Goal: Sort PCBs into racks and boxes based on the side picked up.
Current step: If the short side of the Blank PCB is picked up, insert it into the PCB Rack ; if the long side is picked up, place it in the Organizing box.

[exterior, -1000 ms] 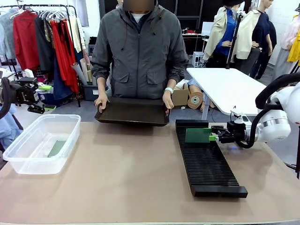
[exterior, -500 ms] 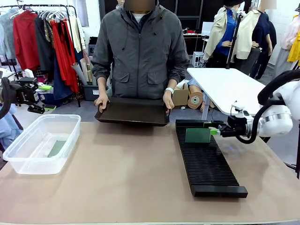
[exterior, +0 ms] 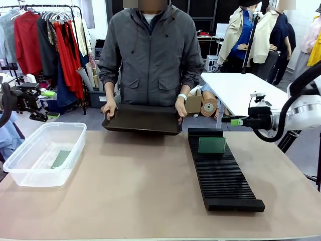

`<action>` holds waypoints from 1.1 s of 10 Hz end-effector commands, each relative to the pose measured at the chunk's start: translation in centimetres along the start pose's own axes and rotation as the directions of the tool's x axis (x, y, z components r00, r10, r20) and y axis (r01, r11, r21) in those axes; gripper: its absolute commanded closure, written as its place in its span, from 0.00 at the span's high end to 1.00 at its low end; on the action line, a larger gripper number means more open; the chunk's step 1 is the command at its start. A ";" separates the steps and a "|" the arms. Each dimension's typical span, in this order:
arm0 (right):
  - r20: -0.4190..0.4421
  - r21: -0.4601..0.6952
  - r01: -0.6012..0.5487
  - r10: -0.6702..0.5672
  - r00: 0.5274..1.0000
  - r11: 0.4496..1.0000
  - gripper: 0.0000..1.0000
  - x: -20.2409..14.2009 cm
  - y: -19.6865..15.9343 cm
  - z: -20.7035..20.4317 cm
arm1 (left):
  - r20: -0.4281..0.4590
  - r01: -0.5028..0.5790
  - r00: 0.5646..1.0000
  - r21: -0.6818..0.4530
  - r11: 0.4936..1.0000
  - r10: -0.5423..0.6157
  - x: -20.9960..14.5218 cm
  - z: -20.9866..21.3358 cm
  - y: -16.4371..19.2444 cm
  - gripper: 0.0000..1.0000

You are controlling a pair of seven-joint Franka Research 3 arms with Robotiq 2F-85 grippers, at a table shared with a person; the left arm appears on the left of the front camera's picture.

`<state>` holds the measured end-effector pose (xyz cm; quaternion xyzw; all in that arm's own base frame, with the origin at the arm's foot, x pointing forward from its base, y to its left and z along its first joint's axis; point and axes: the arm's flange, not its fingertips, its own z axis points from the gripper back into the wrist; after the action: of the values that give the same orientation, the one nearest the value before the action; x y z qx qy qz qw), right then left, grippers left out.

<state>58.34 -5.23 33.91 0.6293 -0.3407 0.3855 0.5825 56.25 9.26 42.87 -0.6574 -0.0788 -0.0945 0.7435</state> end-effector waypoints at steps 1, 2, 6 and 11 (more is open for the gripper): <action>-0.002 0.046 0.180 -0.181 0.984 0.983 1.00 0.8 4.2 -1.2 | -0.005 0.001 1.000 -0.007 1.000 -0.001 -0.1 0.1 -0.1 1.00; 0.069 0.072 0.254 -0.259 0.963 0.964 1.00 1.9 6.0 -1.8 | -0.005 0.001 1.000 -0.007 1.000 -0.001 -0.1 0.1 -0.1 1.00; 0.183 0.064 0.575 -0.576 0.796 0.815 1.00 4.0 10.3 -2.8 | -0.005 0.001 1.000 -0.007 1.000 -0.001 -0.1 0.1 -0.1 1.00; 0.061 -0.078 0.680 -0.677 0.734 0.729 1.00 4.0 11.7 -3.1 | -0.005 0.001 1.000 -0.007 1.000 -0.001 -0.1 0.1 -0.1 1.00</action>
<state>50.16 -3.48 42.69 0.7018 -0.1347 0.1187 0.6894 56.26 9.26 42.86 -0.6574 -0.0787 -0.0945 0.7434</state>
